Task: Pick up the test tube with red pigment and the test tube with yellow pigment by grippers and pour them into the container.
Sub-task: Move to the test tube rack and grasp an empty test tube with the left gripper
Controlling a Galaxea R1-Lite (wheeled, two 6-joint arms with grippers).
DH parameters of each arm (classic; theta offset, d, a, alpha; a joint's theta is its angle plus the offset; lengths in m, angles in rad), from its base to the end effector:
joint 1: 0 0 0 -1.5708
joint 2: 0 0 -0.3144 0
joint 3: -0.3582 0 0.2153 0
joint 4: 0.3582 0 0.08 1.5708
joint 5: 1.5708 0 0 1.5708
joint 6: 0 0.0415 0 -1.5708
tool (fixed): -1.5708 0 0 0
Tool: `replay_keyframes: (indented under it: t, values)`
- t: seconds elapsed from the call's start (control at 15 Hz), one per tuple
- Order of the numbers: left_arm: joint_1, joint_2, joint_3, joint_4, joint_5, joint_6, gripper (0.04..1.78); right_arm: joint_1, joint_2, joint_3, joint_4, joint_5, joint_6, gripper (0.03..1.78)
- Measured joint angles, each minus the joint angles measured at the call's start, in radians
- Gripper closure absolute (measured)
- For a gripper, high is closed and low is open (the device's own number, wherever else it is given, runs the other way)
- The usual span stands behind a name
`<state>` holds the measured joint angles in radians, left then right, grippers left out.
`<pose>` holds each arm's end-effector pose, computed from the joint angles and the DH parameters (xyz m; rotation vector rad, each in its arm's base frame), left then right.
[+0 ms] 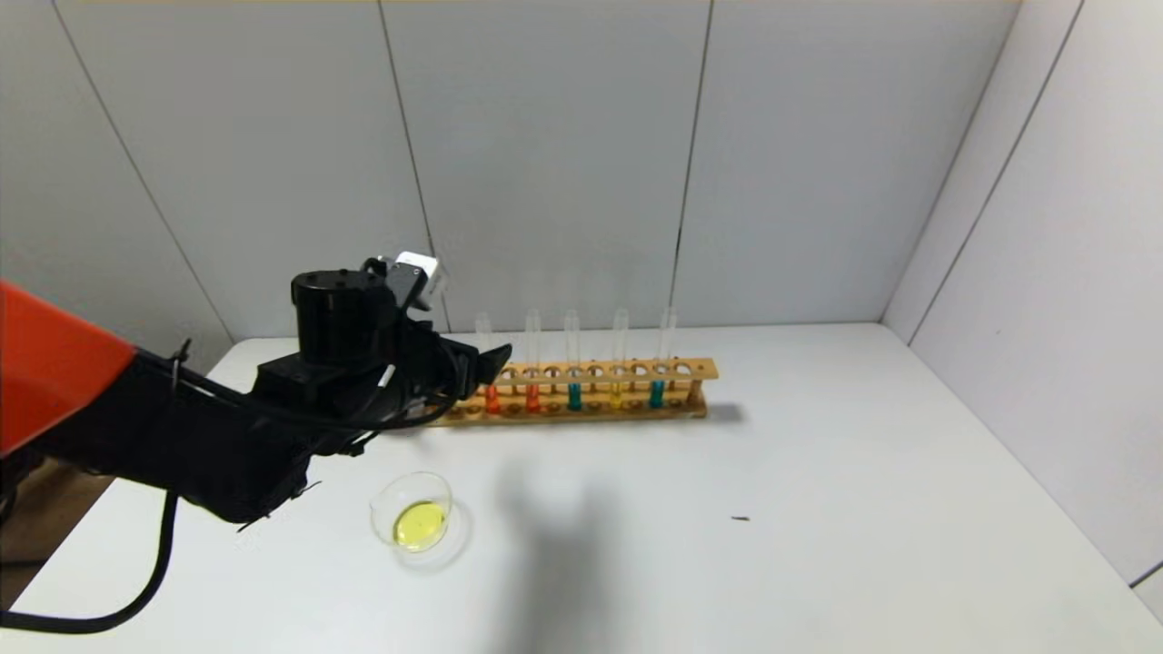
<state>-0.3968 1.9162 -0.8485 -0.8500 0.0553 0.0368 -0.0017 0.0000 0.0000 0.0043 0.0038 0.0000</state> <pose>0.3591 -0.1480 0.1293 0.0853 0.2069 -0.3441 0.0087 0.0001 0.0750 0.0000 0.0043 0.0021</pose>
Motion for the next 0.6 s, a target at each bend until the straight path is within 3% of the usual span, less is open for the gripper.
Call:
replay_keyframes:
  t: [0.6]
  values:
    - [0.049, 0.204, -0.219, 0.039, -0.006, 0.001, 0.07, 0.002, 0.0, 0.0, 0.0, 0.0, -0.001, 0.06]
